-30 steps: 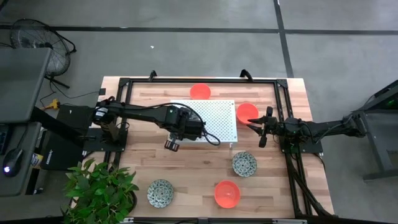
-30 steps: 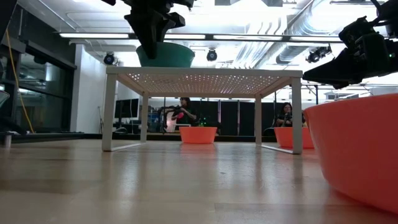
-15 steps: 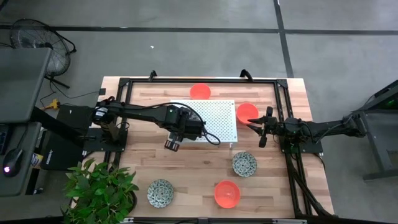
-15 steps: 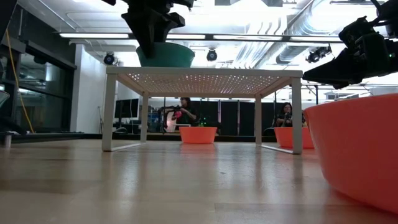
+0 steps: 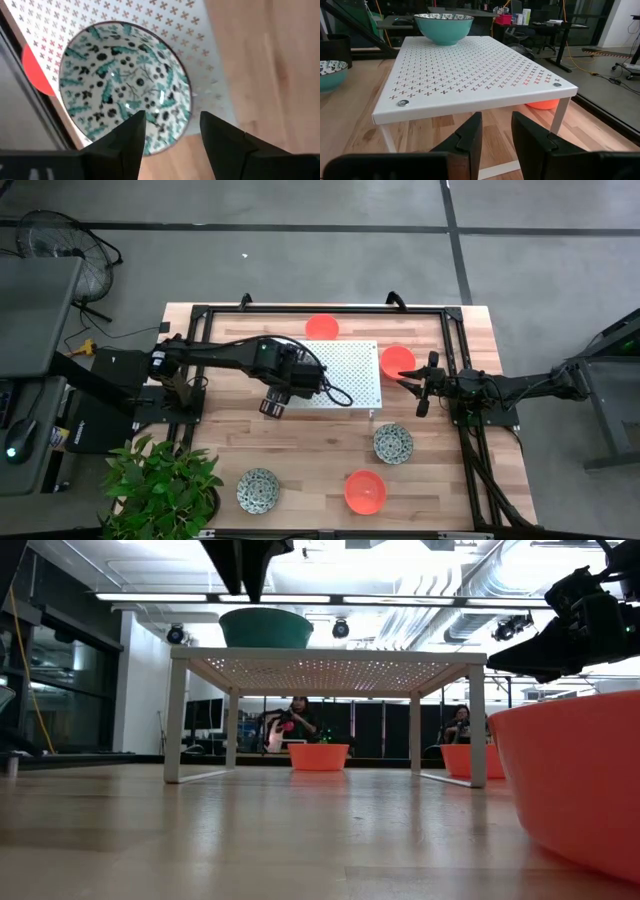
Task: Pick & Place Mini bowls
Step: Stack the left white patterned bowl on the white patterned bowl on the shelf
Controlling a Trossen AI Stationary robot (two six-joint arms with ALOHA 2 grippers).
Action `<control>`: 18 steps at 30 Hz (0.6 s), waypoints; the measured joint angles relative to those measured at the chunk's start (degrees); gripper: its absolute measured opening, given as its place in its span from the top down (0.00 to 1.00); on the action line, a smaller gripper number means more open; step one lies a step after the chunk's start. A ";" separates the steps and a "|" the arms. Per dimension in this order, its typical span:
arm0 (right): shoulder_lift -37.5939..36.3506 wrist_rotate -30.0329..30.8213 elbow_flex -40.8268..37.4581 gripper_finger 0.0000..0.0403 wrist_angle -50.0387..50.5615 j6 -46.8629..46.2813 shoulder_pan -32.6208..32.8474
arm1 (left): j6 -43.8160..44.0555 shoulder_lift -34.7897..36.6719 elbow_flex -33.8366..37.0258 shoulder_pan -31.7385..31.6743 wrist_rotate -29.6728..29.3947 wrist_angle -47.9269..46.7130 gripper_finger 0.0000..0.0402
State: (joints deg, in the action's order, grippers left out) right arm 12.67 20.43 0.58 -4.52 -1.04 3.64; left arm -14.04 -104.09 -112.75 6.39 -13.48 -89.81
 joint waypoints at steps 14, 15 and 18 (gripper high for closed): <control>0.02 0.00 0.00 0.77 -0.02 -0.02 0.00 | 8.21 0.20 -6.99 1.48 4.41 -0.21 0.55; 0.00 0.00 -0.02 0.77 -0.02 0.00 -0.02 | 8.43 0.61 -6.93 2.12 3.44 -0.16 0.55; 0.02 0.00 0.00 0.77 -0.01 -0.02 0.00 | 9.84 2.79 -7.00 4.09 0.40 -0.27 0.55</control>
State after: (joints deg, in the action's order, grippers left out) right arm 12.69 20.43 0.57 -4.53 -1.05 3.64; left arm -4.20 -101.31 -119.76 10.48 -13.08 -90.08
